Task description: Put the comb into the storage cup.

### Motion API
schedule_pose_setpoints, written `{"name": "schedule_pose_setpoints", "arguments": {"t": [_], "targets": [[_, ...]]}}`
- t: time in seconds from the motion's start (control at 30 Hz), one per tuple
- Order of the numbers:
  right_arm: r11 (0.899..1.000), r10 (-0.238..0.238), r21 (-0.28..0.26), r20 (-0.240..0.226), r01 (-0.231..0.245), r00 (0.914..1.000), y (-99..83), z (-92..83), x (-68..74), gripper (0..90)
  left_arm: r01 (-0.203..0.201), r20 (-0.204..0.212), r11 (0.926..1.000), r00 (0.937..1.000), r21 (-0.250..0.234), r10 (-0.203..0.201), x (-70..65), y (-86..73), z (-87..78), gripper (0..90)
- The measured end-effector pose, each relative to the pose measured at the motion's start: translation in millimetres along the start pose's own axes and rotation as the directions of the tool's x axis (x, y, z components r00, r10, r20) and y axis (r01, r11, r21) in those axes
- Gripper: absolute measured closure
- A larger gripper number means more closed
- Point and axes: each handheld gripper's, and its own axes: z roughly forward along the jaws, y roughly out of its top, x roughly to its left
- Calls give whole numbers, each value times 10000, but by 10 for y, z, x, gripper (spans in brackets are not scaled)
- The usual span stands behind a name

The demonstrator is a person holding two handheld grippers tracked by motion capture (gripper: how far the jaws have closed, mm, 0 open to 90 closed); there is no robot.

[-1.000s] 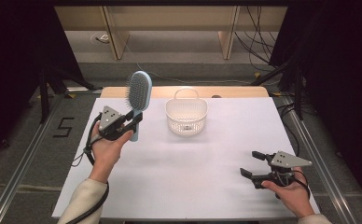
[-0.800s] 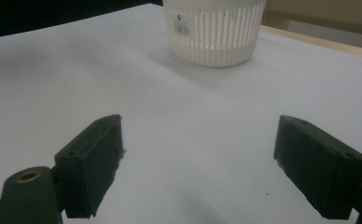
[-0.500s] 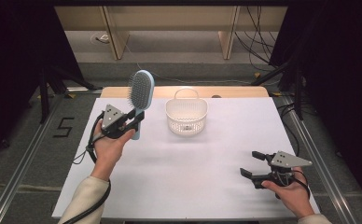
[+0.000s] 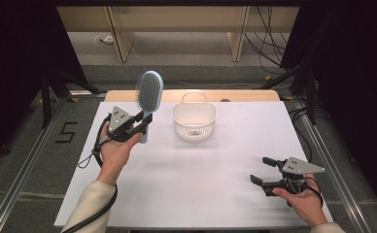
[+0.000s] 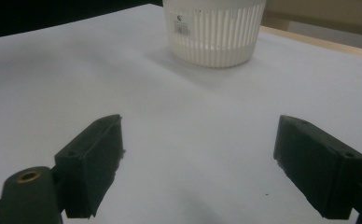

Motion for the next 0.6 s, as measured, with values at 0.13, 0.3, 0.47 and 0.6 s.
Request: {"name": "schedule_pose_setpoints", "arguments": {"t": [0.13, 0.3, 0.47, 0.6], "targets": [[10000, 0, -2, 8, 0, 10000, 0, -1, 1, 165, -19, -4, 10000, 10000, -10, 19, 5, 5, 12, 698], [10000, 8, -10, 8, -8, 10000, 0, 1, -1, 165, 9, 7, 10000, 10000, -35, -9, 6, 13, 29, 698], [10000, 33, -20, 19, -33, 10000, 0, -3, -1, 165, 82, 54, 10000, 10000, -9, -82, 5, 5, 58, 698], [10000, 21, -43, -1, -21, 10000, -1, -2, -2, 165, 91, 114, 9999, 9999, -50, -91, 6, 3, 78, 698]]}}
